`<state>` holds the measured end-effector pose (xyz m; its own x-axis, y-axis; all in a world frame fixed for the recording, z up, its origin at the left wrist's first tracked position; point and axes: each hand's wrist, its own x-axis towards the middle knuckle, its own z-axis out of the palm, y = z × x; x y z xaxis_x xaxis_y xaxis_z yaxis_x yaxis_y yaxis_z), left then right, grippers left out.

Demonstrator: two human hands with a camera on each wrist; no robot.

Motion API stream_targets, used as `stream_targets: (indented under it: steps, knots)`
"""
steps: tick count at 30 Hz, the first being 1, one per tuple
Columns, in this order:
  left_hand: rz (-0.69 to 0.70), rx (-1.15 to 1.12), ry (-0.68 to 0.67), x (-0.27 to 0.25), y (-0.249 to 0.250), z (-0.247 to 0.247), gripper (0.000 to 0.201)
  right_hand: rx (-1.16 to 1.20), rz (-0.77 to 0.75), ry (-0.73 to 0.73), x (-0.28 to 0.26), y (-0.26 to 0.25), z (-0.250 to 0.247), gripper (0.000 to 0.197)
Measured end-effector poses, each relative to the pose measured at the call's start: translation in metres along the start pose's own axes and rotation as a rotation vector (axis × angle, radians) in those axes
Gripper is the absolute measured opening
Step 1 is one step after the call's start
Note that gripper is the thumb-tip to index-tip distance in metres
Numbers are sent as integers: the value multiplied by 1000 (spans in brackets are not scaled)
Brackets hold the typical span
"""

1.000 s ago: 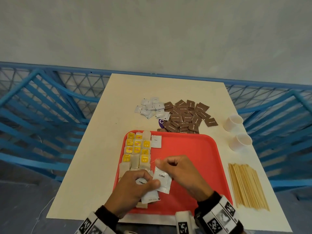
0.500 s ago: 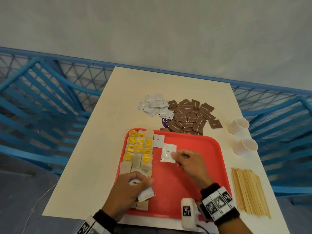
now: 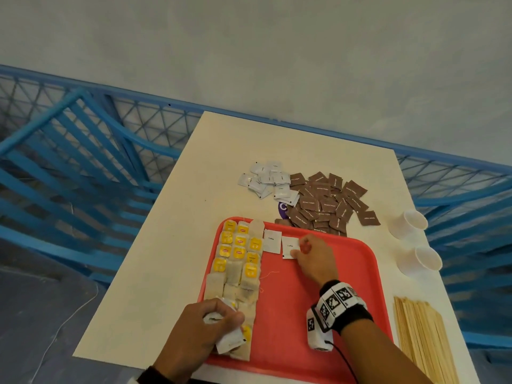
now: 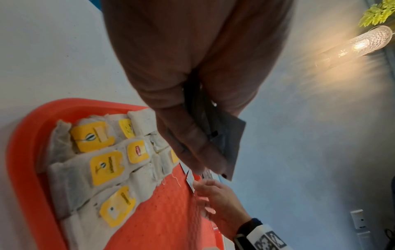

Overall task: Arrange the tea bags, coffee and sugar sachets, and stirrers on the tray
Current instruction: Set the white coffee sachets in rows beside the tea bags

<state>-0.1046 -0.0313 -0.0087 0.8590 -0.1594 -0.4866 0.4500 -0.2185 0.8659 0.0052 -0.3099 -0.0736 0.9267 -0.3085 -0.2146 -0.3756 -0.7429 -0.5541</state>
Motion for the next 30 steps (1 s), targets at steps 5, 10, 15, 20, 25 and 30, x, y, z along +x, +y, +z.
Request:
stream_targets:
  steps: [5, 10, 15, 20, 25, 30]
  knots:
    - [-22, -15, -5, 2, 2, 3, 18, -165, -161, -101, -2, -3, 9, 34]
    - [-40, -57, -12, 3, 2, 3, 32, -139, -132, -66, 1, -7, 12, 32]
    - [-30, -76, -28, 2, 2, 6, 22, -128, -99, -84, 4, -11, 14, 32]
    - [-61, -218, -66, -1, 9, 8, 18, -93, -136, -34, -15, -17, -9, 27]
    - [7, -416, -100, -5, 22, 10, 13, 221, -221, -223, -103, -45, -49, 33]
    - [152, -459, -50, -15, 46, 37, 33, 573, -163, -400, -169, -67, -66, 36]
